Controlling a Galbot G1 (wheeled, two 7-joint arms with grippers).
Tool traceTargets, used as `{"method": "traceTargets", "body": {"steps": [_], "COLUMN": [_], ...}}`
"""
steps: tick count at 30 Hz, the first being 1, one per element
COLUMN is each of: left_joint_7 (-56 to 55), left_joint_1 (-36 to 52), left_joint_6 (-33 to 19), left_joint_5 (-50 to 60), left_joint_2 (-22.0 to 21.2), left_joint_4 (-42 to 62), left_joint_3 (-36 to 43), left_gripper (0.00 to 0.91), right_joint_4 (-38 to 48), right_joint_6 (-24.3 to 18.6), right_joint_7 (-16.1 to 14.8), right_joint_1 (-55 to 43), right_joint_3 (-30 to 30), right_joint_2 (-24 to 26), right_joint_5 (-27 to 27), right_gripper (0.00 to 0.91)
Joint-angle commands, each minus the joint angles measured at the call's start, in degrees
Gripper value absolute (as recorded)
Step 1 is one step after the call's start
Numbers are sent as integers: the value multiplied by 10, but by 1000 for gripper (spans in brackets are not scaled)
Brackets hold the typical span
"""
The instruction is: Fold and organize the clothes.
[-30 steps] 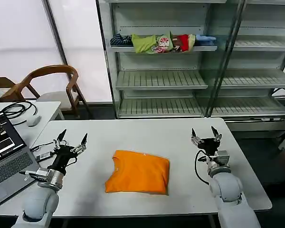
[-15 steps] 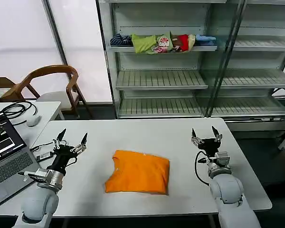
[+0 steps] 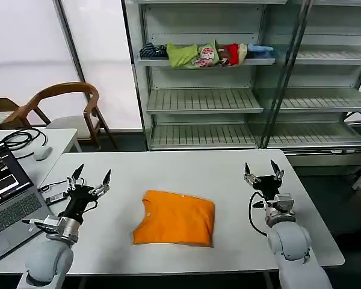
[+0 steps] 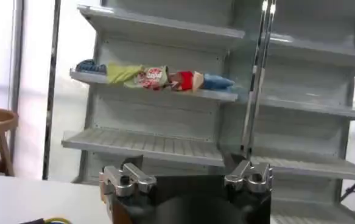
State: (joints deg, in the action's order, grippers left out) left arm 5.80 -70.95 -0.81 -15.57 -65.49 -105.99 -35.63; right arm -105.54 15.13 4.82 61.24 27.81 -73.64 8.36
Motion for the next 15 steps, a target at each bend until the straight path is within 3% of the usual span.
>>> {"method": "traceTargets", "body": {"steps": [1,3,15], "left_joint_7": [0,0,0], "left_joint_1": [-8,-10,-12], "left_joint_6": [0,1,2], "left_joint_5": [0,0,1], "left_joint_2": [2,1,0], "left_joint_4": [-6,-8,-6], "left_joint_3": [-1,-1,0], "left_gripper": [907,907,907], "right_joint_4": [-5,1,6], "right_joint_6": [15,0,5], "right_joint_7": [0,2,7], "right_joint_1": [4,4,0], "right_joint_3": [-4,-4,-8], "right_joint_2": [0,-1,0], "right_joint_5": [-10,-8,-4], "right_gripper": [907,907,907]}}
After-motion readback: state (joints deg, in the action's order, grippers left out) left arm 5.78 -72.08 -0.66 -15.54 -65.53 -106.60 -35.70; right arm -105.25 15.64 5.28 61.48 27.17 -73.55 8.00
